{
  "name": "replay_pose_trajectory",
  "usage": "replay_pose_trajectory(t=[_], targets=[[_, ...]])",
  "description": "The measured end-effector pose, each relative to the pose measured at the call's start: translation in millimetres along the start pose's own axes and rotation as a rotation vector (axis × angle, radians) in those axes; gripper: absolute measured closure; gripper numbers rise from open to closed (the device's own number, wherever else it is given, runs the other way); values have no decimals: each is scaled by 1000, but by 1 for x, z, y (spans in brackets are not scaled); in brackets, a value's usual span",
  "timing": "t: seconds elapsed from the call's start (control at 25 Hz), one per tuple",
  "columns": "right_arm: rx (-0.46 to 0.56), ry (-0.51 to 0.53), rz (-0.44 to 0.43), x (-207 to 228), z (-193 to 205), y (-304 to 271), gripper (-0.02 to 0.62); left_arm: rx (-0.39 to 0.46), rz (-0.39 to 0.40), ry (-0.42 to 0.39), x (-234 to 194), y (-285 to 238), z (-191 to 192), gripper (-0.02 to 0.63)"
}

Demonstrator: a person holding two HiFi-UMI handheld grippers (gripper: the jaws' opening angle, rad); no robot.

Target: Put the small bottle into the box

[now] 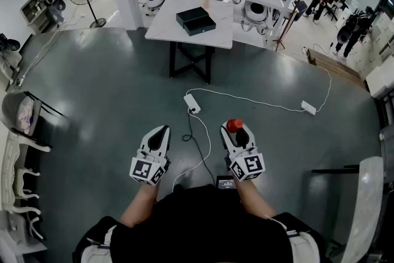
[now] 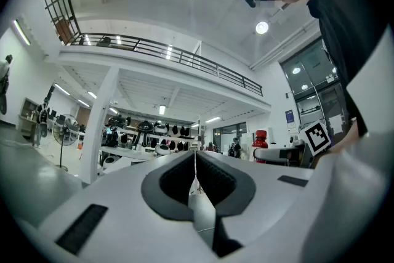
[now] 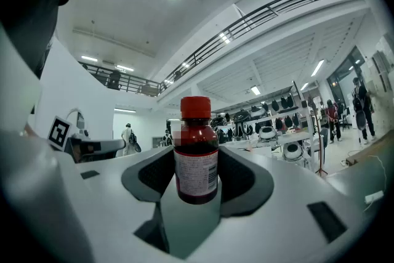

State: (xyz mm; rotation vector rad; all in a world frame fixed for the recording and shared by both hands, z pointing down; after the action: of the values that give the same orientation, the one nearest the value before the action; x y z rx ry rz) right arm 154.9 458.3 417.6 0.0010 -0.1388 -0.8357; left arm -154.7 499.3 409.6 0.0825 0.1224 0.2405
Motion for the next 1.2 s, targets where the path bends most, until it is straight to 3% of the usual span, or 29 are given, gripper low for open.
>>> replay_pose_trajectory(t=[0.64, 1.2], targets=[[20, -24, -11, -13, -9, 17, 359, -54, 34, 29, 2, 12, -5, 584], [27, -35, -24, 40, -5, 75, 359, -82, 60, 52, 70, -12, 12, 584]])
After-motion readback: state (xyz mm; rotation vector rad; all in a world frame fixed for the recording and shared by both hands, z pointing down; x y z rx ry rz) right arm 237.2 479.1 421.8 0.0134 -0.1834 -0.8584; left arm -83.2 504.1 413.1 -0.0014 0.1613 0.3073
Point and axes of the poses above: the fingertips, and each gripper's own axes: y backward along the fingers, x to its right, z out of its underside, the point moved 10 cm from there along y, backward along the fingers, and after that the axes turned 13 degrees about -z, right-handed, at the moved point
